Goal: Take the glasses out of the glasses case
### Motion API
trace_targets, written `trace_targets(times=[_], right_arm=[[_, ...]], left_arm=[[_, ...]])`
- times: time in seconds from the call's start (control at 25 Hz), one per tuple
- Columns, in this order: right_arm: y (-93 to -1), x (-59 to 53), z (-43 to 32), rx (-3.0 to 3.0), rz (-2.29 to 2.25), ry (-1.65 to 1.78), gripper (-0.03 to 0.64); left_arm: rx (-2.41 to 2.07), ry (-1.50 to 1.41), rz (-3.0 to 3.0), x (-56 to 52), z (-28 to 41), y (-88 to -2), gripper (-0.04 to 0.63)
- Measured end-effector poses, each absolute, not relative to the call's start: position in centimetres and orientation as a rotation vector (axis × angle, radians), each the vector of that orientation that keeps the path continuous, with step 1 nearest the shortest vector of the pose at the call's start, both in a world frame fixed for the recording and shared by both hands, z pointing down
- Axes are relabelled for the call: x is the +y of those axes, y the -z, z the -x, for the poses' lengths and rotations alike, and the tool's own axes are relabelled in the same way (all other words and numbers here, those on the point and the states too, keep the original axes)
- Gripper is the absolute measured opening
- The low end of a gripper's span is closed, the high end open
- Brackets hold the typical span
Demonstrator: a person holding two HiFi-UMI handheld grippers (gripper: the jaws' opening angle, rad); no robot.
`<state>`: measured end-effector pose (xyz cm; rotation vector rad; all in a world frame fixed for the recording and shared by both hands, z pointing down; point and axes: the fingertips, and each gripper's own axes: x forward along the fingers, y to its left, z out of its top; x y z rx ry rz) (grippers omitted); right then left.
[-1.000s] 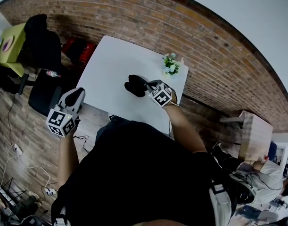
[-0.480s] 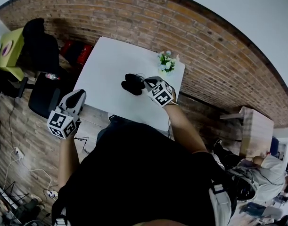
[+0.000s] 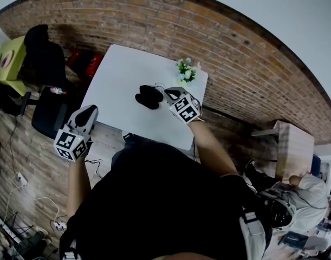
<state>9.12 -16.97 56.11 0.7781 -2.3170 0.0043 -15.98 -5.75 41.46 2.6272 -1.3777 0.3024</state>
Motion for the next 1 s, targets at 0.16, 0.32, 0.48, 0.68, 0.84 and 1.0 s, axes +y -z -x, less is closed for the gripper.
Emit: trace_targets(times=[0.16,0.32,0.48,0.68,0.84,1.0], right_arm=[[-55.3,-16.6,-9.8,-2.344,-0.798,-0.013,0.023],[-55.0,-15.8,-10.3,-2.356,-0.797,-0.023,0.023],[-54.9,-15.3,-11.0,-2.369,-0.813,-0.054,0.023],[-55.0,-14.6,-11.7,-2.393,-0.821,-0.088,0.023],[-54.5,-14.1,-12.2,-2.415,-0.829,-0.13,0.023],[-54.1,-13.9,-12.7,-2.437,-0.841,-0.166,0.023]], left_arm=[[-1.373,-0.308,-2.631,-5.2,15.4,-41.6,0.035],[-1.365,-0.309,-2.633,-4.7,14.8,-41.7,0.035],[-1.35,-0.31,-2.64,-4.5,14.0,-41.8,0.035],[-1.335,-0.31,-2.639,-4.0,12.9,-42.2,0.035],[-1.314,-0.306,-2.64,-3.5,12.1,-42.6,0.035],[-1.306,-0.313,-2.64,-3.3,11.6,-42.7,0.035]])
